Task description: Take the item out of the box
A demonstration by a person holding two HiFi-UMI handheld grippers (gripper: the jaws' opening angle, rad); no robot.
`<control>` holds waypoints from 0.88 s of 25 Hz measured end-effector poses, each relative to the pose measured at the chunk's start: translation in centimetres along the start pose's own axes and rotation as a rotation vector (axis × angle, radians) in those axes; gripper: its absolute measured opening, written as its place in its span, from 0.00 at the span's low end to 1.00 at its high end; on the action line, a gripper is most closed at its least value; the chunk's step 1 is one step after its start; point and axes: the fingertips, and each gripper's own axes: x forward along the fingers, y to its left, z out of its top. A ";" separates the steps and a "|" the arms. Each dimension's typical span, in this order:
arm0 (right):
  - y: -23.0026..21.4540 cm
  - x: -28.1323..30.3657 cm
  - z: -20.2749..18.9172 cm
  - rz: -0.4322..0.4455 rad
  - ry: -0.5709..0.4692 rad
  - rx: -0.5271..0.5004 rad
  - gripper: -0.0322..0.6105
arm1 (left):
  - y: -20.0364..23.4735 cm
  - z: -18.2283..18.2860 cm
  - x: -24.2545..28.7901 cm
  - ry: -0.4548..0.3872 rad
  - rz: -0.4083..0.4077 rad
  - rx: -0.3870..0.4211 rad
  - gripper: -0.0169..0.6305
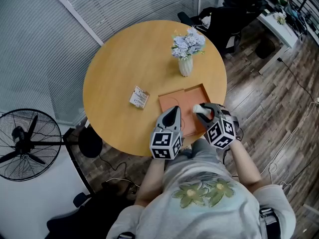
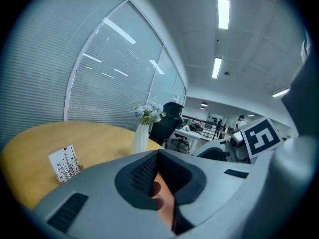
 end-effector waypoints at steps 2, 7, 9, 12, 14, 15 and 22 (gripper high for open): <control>0.0 -0.4 0.3 -0.008 -0.013 0.010 0.27 | -0.2 0.0 0.0 0.001 -0.004 0.001 0.03; 0.0 -1.3 1.3 -0.024 -0.051 0.036 0.27 | -0.5 -0.1 0.1 0.003 -0.014 0.005 0.03; -0.1 -1.6 1.8 -0.025 -0.074 0.050 0.27 | -0.6 -0.1 0.2 0.002 -0.016 0.004 0.03; -0.3 -1.9 2.2 -0.025 -0.095 0.065 0.27 | -0.7 -0.1 0.5 0.002 -0.020 0.003 0.03; -0.6 -2.1 2.5 -0.035 -0.107 0.065 0.27 | -0.7 -0.1 0.6 0.002 -0.022 0.003 0.03; -0.7 -2.2 2.7 -0.042 -0.114 0.064 0.27 | -0.7 -0.1 0.6 0.002 -0.021 0.004 0.03; -0.6 -3.1 4.1 -0.059 -0.174 0.085 0.27 | -0.4 0.0 0.3 -0.008 -0.017 0.003 0.03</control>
